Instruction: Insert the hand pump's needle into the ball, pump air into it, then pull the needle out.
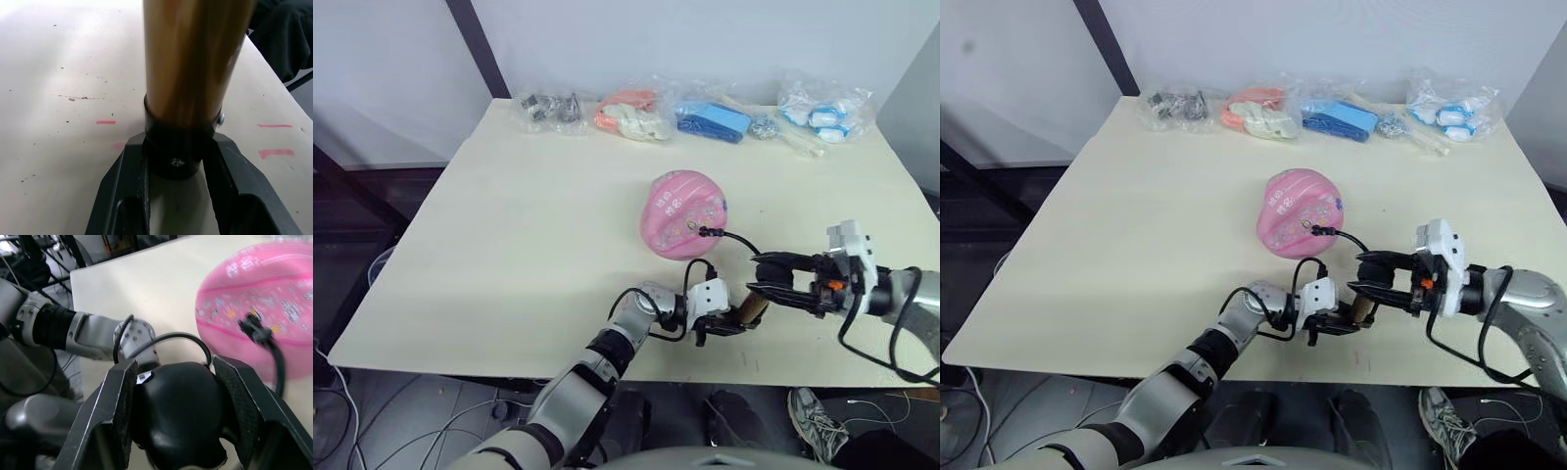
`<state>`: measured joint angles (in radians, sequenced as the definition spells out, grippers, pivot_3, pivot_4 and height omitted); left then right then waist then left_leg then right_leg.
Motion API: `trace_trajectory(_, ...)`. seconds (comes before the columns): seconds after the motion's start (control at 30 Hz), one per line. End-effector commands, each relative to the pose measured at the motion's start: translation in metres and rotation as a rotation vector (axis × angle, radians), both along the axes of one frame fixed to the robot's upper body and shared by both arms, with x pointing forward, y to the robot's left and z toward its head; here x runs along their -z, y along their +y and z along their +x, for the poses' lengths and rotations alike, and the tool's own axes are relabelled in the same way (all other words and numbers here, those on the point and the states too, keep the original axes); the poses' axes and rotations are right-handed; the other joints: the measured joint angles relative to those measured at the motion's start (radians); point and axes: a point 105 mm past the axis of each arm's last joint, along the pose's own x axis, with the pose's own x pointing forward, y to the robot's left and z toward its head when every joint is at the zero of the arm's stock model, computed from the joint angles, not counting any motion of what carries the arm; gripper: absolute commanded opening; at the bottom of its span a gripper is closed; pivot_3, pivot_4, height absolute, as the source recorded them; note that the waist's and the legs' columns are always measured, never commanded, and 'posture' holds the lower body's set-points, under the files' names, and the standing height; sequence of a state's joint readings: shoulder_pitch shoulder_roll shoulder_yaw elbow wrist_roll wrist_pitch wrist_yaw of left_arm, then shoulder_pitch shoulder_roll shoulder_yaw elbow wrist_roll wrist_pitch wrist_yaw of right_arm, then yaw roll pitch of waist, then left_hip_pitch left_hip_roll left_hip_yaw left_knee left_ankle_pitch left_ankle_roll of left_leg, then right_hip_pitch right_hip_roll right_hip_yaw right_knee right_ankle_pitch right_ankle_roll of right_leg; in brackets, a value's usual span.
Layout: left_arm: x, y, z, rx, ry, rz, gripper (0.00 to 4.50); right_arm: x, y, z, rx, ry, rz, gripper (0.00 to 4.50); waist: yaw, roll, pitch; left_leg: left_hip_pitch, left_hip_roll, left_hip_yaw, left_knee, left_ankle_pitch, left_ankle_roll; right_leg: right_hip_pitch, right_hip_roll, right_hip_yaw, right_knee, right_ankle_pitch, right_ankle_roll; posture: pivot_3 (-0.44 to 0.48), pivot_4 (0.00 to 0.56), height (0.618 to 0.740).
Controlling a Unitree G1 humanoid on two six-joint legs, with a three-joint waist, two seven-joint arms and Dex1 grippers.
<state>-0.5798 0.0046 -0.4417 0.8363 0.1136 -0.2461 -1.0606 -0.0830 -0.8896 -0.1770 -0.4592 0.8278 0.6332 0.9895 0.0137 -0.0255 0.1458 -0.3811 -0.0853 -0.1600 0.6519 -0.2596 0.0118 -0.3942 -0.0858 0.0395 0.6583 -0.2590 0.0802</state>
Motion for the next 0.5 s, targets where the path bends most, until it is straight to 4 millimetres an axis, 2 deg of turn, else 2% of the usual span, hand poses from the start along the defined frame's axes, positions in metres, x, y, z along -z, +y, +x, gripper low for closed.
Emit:
trace_trajectory(0.03, 0.024, 0.013, -0.009, -0.011, 0.066, 0.08, 1.06, -0.042, -0.003, -0.012, -0.062, -0.074, 0.014, 1.95, 0.001, 0.003, 0.001, -0.001, 0.0, 0.0, 0.0, 0.0, 0.0, -0.001, 0.0, 0.0, 0.0, 0.0, 0.0, 0.0, 0.15, 0.736)
trace_trajectory(0.2, 0.025, 0.014, -0.008, -0.014, 0.067, 0.084, 1.06, -0.08, -0.013, -0.022, -0.071, -0.094, 0.005, 1.95, 0.002, 0.003, 0.002, -0.002, 0.0, 0.0, 0.0, 0.0, 0.0, -0.001, -0.001, -0.001, -0.001, 0.0, 0.0, 0.0, 0.15, 0.736)
trace_trajectory(0.37, 0.026, 0.013, -0.009, -0.008, 0.061, 0.09, 1.06, -0.11, -0.017, -0.027, -0.074, -0.115, 0.006, 1.95, 0.001, 0.004, 0.003, -0.002, 0.0, 0.0, 0.0, 0.0, 0.0, -0.001, -0.001, -0.001, 0.0, 0.0, 0.0, 0.0, 0.15, 0.736)
trace_trajectory(0.5, 0.025, 0.011, -0.009, -0.005, 0.06, 0.087, 1.06, -0.124, -0.02, -0.028, -0.068, -0.121, 0.0, 1.95, 0.002, 0.004, 0.003, -0.002, 0.0, 0.001, 0.0, 0.0, 0.001, -0.001, -0.001, -0.001, -0.001, 0.0, 0.0, 0.0, 0.15, 0.736)
